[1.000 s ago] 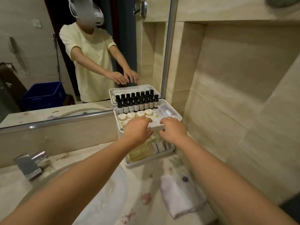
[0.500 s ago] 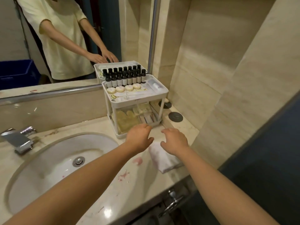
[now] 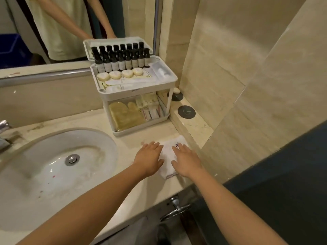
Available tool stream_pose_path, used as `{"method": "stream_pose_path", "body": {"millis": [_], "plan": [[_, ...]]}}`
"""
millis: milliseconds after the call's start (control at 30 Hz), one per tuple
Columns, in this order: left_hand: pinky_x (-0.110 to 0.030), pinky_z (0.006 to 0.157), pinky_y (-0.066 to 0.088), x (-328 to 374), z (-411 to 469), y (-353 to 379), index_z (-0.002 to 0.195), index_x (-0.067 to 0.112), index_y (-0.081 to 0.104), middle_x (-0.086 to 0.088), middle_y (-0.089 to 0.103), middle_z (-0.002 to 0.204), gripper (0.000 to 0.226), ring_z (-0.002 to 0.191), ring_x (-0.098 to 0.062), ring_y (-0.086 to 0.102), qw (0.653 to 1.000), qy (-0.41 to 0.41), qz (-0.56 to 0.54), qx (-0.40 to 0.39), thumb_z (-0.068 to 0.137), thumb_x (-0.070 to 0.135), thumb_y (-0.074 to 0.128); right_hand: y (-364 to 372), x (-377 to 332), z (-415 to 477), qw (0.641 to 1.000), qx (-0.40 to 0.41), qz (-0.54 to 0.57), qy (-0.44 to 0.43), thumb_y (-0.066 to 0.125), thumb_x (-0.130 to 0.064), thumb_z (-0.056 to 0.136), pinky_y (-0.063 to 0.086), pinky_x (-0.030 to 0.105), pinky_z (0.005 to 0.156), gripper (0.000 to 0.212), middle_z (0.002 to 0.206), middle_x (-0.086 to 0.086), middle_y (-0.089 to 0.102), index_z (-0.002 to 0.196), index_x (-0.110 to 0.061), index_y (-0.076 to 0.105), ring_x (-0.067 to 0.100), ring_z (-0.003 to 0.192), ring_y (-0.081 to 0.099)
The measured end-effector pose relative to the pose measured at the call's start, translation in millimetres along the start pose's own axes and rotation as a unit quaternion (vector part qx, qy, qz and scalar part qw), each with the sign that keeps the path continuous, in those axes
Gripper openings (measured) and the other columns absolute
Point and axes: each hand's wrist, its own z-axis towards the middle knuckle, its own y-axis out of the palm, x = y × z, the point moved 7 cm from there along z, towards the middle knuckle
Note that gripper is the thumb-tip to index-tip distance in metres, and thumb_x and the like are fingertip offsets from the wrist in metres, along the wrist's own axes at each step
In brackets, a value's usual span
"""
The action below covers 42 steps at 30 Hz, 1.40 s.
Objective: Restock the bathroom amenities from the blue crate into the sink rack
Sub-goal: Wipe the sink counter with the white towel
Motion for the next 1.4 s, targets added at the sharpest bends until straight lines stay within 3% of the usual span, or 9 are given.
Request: {"method": "stream_pose_path", "body": {"millis": [367,600,1400], "plan": [[-0.035,0.121,0.004,10.1,34.5,68.1,0.156,0.012,0.008,-0.009,-0.001,0.164,0.068,0.151,-0.024,-0.002,0.995,-0.068,-0.035,-0.059,0.102,0.04,0.038,43.2,34.9,51.3,0.997,-0.053,-0.003,-0.054,0.036,-0.038,0.102,-0.002,0.041,0.121,0.067,0.164,0.008,-0.013,0.157,-0.024,0.0,0.023,0.15,-0.012],[-0.037,0.119,-0.015,14.0,39.1,97.6,0.153,0.016,-0.015,-0.007,-0.024,0.159,0.064,0.146,-0.022,-0.026,0.993,-0.107,-0.006,-0.056,0.103,0.046,0.013,63.2,39.6,63.8,0.994,-0.064,0.011,-0.084,0.026,-0.039,0.105,-0.014,0.042,0.12,0.065,0.158,0.006,-0.03,0.154,-0.027,-0.015,0.022,0.145,-0.029],[-0.031,0.12,-0.01,-74.0,52.0,71.1,0.155,0.019,-0.01,-0.004,-0.019,0.161,0.06,0.148,-0.016,-0.018,0.976,-0.212,-0.041,-0.041,0.104,0.038,0.016,50.0,-33.4,143.5,0.983,-0.097,-0.016,-0.156,0.025,-0.035,0.105,-0.018,0.045,0.117,0.065,0.157,0.005,-0.033,0.153,-0.029,-0.018,0.024,0.144,-0.032]]}}
